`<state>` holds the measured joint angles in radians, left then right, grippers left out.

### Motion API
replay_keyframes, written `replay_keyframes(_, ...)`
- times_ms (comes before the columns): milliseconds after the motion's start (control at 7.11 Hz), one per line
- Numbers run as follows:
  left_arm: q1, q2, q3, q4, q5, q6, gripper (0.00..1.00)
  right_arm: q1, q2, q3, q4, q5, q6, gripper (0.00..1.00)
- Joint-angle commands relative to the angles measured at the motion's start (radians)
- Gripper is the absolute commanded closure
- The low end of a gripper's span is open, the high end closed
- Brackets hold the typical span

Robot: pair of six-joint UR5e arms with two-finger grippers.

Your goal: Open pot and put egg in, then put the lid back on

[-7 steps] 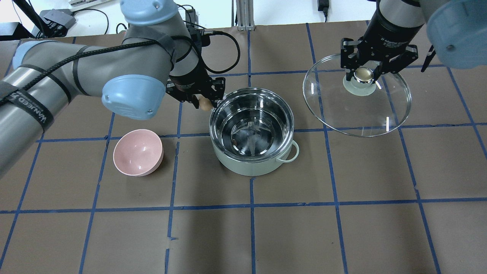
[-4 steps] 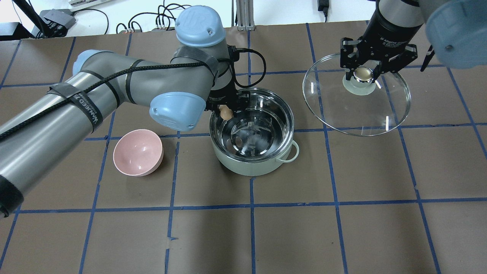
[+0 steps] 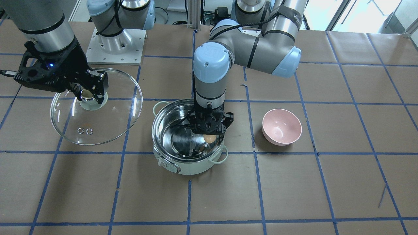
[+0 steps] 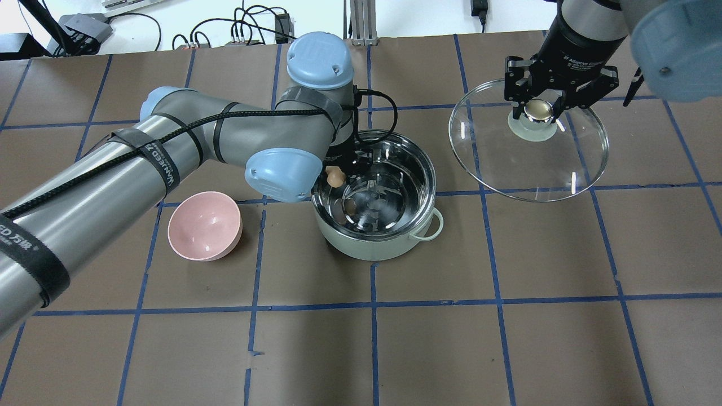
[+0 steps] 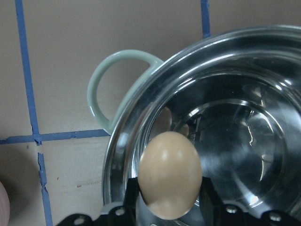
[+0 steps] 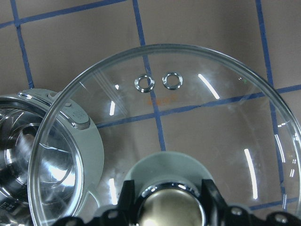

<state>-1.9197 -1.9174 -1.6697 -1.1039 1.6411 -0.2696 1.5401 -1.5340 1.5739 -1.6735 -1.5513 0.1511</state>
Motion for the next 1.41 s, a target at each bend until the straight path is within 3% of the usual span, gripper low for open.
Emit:
replay_keyframes(0, -0.001, 0.010, -0.001, 0.003, 0.002, 0.013, 0.10, 0.000, 0.000, 0.002, 0.000, -0.001, 0.001, 0.78)
replay_keyframes(422, 0.127, 0.142, 0.022, -0.110, 0.011, 0.093, 0.00, 0.000, 0.000, 0.002, 0.000, -0.003, 0.002, 0.78)
replay_keyframes(985, 0.327, 0.360, 0.080, -0.481, 0.008, 0.242, 0.00, 0.000, 0.000, 0.003, 0.001, -0.001, 0.001, 0.77)
replay_keyframes(1267, 0.363, 0.371, 0.100, -0.510, -0.026, 0.245, 0.00, 0.000, 0.000, 0.005, 0.003, -0.001, 0.002, 0.78)
